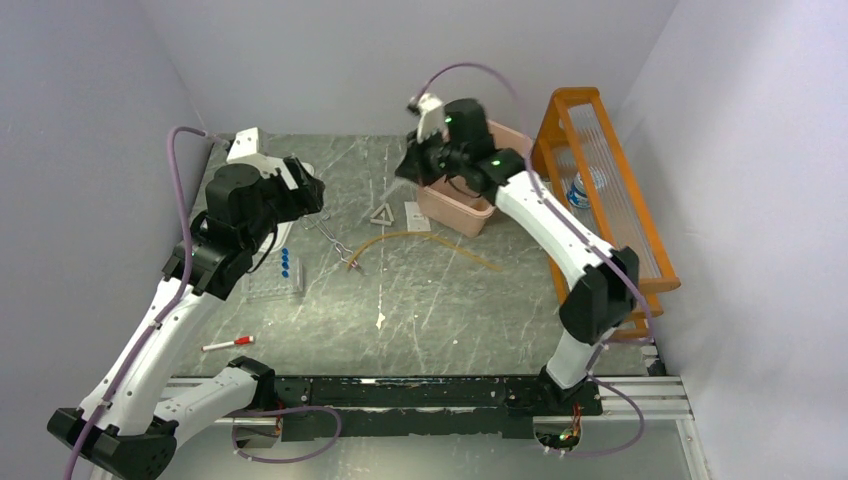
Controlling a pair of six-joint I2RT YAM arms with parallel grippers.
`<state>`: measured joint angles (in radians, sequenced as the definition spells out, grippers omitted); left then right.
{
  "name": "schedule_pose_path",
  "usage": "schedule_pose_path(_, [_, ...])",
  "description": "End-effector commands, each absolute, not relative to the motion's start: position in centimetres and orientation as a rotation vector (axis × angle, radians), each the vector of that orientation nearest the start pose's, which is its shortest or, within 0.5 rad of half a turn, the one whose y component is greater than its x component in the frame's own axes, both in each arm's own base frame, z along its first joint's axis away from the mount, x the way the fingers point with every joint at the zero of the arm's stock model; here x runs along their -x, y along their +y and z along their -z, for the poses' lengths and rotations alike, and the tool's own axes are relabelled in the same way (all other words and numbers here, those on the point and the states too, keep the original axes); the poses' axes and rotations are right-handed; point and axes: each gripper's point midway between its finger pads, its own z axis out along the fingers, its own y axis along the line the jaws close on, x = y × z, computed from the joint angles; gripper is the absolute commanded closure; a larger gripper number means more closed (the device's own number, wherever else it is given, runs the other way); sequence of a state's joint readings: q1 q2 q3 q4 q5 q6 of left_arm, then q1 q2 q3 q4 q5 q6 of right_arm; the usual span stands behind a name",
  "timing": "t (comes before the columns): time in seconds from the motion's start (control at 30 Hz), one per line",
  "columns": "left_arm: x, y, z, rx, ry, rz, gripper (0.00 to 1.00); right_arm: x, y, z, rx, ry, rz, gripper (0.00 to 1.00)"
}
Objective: Organize the chemistry lab equipment
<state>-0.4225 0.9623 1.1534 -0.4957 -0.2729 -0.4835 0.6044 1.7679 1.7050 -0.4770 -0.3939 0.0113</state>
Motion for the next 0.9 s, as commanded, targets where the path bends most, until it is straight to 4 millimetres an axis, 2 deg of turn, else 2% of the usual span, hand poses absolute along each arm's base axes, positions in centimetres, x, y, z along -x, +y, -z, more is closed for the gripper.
schedule_pose_path(0.0, [-29.7,-14.7,-34.6,0.022,1.811,0.581,0.17,-41.3,31.1,-31.1,0.526,1.895,-0.715,1.0])
schedule_pose_path(0.1, [-29.4,-16.6,-35.4,-0.108,1.763,0.662,0.15,-43.3,28.3,-32.3,0.349,1.88,-0.636,1.0])
schedule_pose_path(0.2, [-29.9,-17.7,-35.4,-0.156,1.741,0.699,0.11,-45.2,25.1,-31.3,0.178,1.921,-0.522,1.0])
schedule_pose_path(0.27, [-30.8,-18.2,-34.8,-0.159,1.737,0.702,0.11,-46.1,23.3,-29.9,0.096,1.971,-0.458,1.0])
schedule_pose_path(0.53, [-34.5,-19.0,-30.0,-0.169,1.858,0.615,0.11,-48.3,20.1,-21.8,-0.043,2.129,-0.286,1.0])
schedule_pose_path(0.6, [-35.3,-19.4,-28.8,-0.173,1.89,0.606,0.11,-48.9,20.4,-20.2,-0.026,2.15,-0.303,1.0])
schedule_pose_path(0.7, [-36.1,-20.0,-27.3,-0.213,1.907,0.602,0.11,-49.5,22.0,-17.7,0.081,2.191,-0.354,1.0])
schedule_pose_path(0.77, [-36.4,-20.2,-26.1,-0.237,1.923,0.594,0.11,-50.0,22.7,-15.1,0.126,2.242,-0.365,1.0])
schedule_pose_path(0.87, [-36.6,-20.6,-24.2,-0.255,1.966,0.6,0.11,-50.7,23.7,-13.7,0.174,2.272,-0.389,1.0])
